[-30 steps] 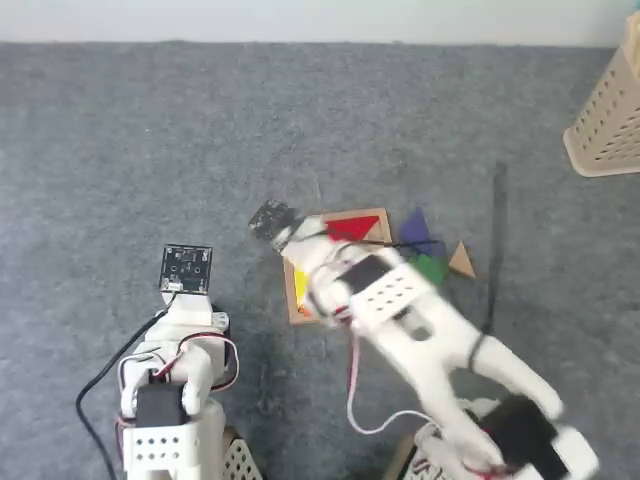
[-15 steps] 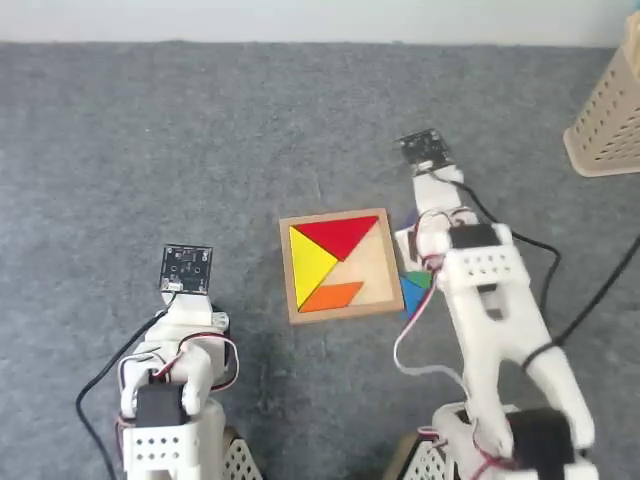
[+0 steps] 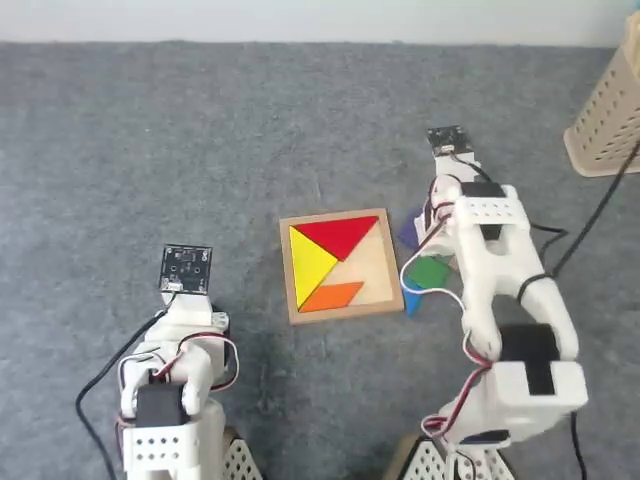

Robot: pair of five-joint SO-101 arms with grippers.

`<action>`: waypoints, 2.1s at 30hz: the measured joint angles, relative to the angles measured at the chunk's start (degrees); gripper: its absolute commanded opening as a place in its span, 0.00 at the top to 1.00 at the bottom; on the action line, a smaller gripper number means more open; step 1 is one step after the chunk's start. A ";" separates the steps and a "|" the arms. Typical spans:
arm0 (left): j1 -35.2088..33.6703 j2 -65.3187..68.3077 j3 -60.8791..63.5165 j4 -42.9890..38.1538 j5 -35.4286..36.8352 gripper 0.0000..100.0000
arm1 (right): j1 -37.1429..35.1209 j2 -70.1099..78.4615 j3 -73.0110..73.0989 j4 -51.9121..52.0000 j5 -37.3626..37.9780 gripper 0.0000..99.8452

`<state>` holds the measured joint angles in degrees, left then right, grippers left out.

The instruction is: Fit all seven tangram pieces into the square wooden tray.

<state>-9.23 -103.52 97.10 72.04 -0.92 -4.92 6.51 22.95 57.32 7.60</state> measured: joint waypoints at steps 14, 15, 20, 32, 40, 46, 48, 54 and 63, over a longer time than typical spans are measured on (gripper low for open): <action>0.00 0.00 0.00 0.00 0.00 0.98 | 2.29 0.18 -1.76 1.58 0.00 0.87; 0.00 0.00 0.00 0.00 0.00 0.98 | 2.29 0.18 -1.76 1.67 0.00 0.87; 0.09 0.00 0.00 0.00 0.00 0.98 | 1.76 0.18 -1.76 6.68 2.11 0.86; 0.09 0.00 0.00 0.00 0.00 0.98 | 1.85 0.18 2.02 2.99 5.19 0.86; 0.09 0.00 0.00 0.00 0.00 0.98 | 2.55 1.32 2.55 2.46 5.27 0.86; 0.09 0.00 0.00 0.00 0.00 0.98 | 5.27 5.54 -2.02 2.37 5.19 0.86; 0.09 0.00 0.00 0.00 0.00 0.98 | 5.71 6.95 -3.96 3.60 5.19 0.86; 0.09 0.00 0.00 0.00 0.00 0.98 | 5.89 7.82 -5.27 4.75 5.19 0.80; 0.09 0.00 0.00 0.00 0.00 0.98 | 5.89 7.82 -5.27 4.92 5.27 0.77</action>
<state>-9.14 -103.52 97.10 72.04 -0.92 0.97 14.33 17.67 62.24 12.88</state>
